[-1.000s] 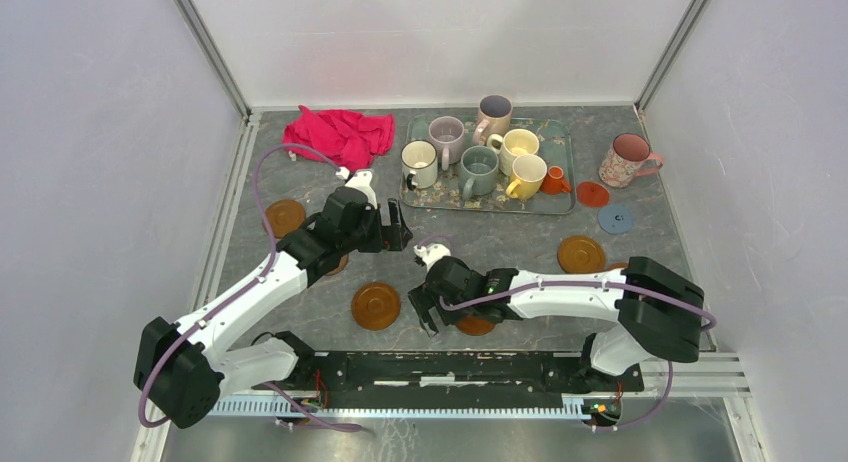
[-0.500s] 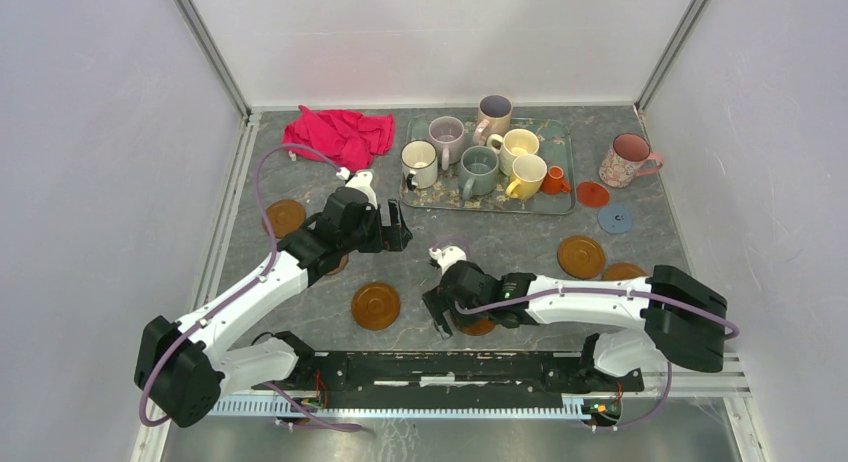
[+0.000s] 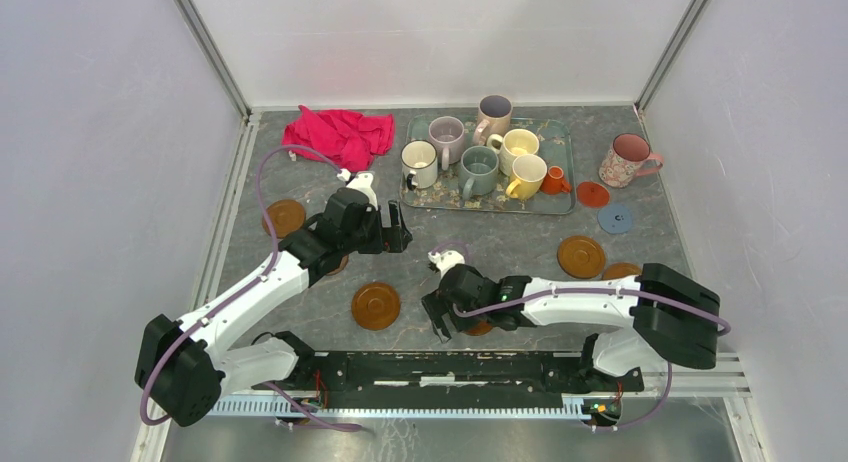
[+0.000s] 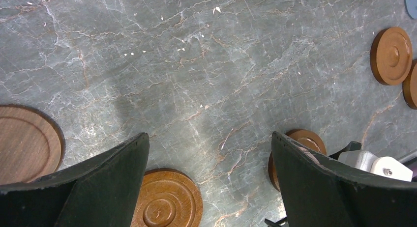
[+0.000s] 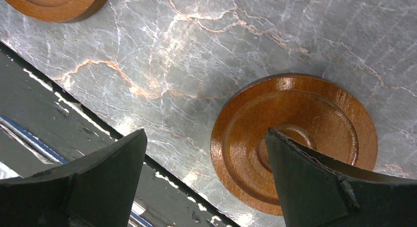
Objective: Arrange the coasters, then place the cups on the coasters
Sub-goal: Move the coaster to the center of the board, then move the tray to the corner of the board.
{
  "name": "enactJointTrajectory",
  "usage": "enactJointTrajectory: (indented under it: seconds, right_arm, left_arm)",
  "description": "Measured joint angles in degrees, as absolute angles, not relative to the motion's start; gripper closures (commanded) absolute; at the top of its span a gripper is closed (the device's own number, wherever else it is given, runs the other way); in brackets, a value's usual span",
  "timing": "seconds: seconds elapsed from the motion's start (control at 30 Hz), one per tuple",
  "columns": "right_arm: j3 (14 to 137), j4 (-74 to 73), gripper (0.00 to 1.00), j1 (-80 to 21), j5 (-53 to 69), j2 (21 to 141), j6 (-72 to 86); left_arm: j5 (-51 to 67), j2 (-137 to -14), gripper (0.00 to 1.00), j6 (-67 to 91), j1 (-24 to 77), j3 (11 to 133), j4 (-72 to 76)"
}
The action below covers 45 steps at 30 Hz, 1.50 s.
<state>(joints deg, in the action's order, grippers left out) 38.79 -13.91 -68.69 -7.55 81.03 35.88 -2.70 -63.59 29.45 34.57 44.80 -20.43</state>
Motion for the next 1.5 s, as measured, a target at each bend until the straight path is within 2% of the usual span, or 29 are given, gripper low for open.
enactJointTrajectory:
  seconds: [0.53,1.0,1.27,1.5]
  right_arm:
    - [43.5,-12.6,0.02,-69.4,-6.5,86.5,34.5]
    - [46.4,-16.1,0.02,-69.4,-8.3,86.6,33.0]
    - [46.9,-21.5,0.02,-66.8,-13.4,80.3,32.4]
    - [41.9,-23.5,0.02,-56.2,-17.9,70.3,31.6]
  left_arm:
    - [-2.7,-63.6,0.0,29.5,34.6,44.7,-20.4]
    - [-2.7,-63.6,0.0,29.5,34.6,44.6,-20.4]
    - [-2.5,-63.6,0.0,29.5,34.6,44.6,-20.4]
    - [-2.4,-63.5,0.0,29.5,34.6,44.6,-20.4]
